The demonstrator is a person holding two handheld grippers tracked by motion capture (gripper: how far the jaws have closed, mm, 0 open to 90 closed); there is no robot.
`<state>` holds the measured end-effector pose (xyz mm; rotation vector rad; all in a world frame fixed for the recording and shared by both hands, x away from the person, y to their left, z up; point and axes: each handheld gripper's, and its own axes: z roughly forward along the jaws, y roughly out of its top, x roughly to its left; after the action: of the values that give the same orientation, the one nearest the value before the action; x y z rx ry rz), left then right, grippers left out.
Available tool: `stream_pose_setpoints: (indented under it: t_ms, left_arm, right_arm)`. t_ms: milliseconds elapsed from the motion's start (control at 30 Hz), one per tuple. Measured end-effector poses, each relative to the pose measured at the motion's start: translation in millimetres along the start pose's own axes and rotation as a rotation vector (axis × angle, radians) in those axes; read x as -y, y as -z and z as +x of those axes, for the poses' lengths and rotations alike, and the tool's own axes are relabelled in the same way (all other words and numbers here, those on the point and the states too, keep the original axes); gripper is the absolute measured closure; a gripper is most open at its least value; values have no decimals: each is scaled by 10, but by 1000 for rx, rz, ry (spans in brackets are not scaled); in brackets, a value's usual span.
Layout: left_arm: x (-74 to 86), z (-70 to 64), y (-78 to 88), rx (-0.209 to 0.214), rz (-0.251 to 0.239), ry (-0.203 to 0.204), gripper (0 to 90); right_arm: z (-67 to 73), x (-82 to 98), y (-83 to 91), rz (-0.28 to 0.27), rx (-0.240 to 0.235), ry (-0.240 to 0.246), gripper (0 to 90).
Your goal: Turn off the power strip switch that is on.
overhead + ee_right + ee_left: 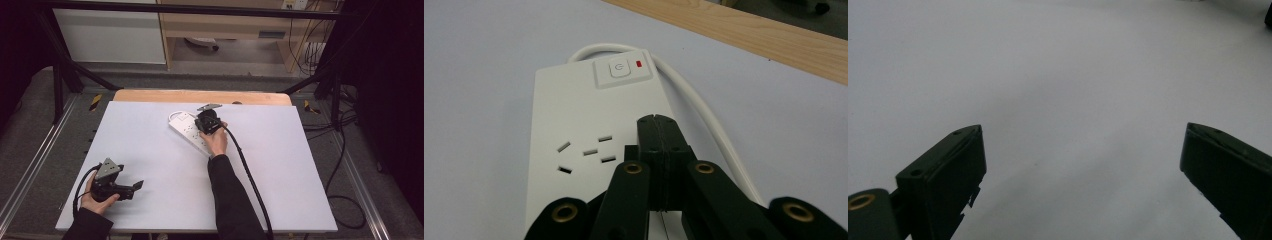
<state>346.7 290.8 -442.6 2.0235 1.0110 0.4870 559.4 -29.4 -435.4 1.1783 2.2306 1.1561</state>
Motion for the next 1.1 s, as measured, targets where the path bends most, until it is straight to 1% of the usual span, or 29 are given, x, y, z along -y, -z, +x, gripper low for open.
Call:
stream_pose_setpoints:
  t_ms: [133,267,367,467,567,600,667,733,767,800,833,1000,1033,1067,1100]
  left_arm:
    - [-1,-3,2,0,-1,0,41]
    - [-1,-1,2,0,0,-1,41]
    - [0,-1,-1,1,1,-1,41]
    - [-1,-3,-1,1,0,-2,41]
    - [0,0,-1,2,0,0,42]
    - [0,0,-1,2,0,-1,42]
    - [1,-1,-4,2,2,-1,42]
    - [2,-7,-5,1,4,-1,42]
    - [1,-9,-5,1,4,-1,42]
    - [0,-9,-5,1,3,-2,42]
    - [0,-10,-5,1,3,-2,42]
    - [1,-12,-8,2,4,-3,41]
    - [0,-13,-8,2,3,-2,42]
    - [0,-15,-9,3,3,-2,42]
    - [-1,-15,-9,3,4,-5,42]
  right_arm:
    - [2,14,-10,4,7,5,900]
    - [-12,17,-4,5,-4,-11,900]
    - [-6,13,-5,7,2,-3,900]
    - [-11,11,2,12,-2,-8,900]
    - [-20,22,24,14,-16,-3,900]
    - [-17,15,71,13,-23,15,900]
    - [-19,8,91,9,-26,20,900]
    - [-22,-41,207,0,-34,22,900]
    - [-22,-41,207,0,-34,22,900]
    - [-17,-71,285,0,-31,30,893]
    - [-17,-71,285,0,-31,30,893]
    - [-6,-121,467,-5,-51,26,788]
    - [-6,-121,543,-14,-60,7,726]
    - [-6,-121,543,-14,-60,7,726]
    - [-8,-114,575,-14,-70,-3,698]
